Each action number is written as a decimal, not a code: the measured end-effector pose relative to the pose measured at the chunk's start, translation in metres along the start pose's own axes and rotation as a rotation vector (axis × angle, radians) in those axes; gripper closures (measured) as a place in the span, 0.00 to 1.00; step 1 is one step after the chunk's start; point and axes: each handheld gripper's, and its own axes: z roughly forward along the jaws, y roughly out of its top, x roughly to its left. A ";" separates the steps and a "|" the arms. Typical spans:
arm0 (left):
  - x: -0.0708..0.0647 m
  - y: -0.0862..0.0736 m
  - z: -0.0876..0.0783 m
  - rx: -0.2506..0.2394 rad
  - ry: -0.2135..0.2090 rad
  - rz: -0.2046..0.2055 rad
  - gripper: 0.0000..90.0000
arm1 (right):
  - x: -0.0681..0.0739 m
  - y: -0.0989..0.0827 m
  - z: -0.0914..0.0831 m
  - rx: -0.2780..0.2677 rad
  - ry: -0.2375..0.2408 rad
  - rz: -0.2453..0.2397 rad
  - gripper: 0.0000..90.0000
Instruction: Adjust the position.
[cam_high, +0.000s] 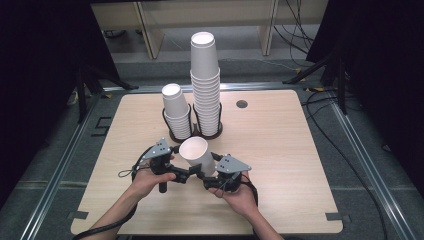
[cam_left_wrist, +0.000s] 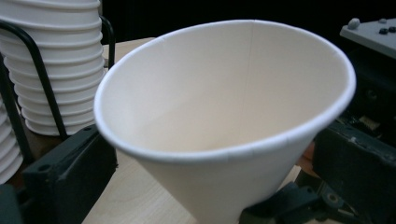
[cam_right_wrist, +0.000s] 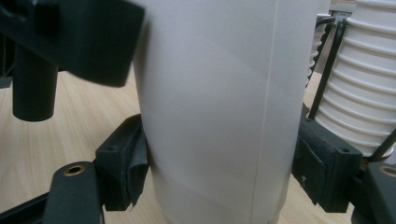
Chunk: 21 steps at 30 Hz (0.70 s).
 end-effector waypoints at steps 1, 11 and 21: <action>-0.001 0.001 0.000 0.014 0.012 0.003 0.00 | 0.000 0.000 0.001 -0.003 0.004 -0.005 0.29; -0.003 0.004 0.003 0.005 0.018 0.017 0.02 | 0.003 0.000 0.002 -0.005 0.001 -0.004 0.29; -0.004 0.006 0.003 -0.003 0.025 0.040 0.05 | 0.002 0.000 0.003 -0.018 0.020 0.015 0.28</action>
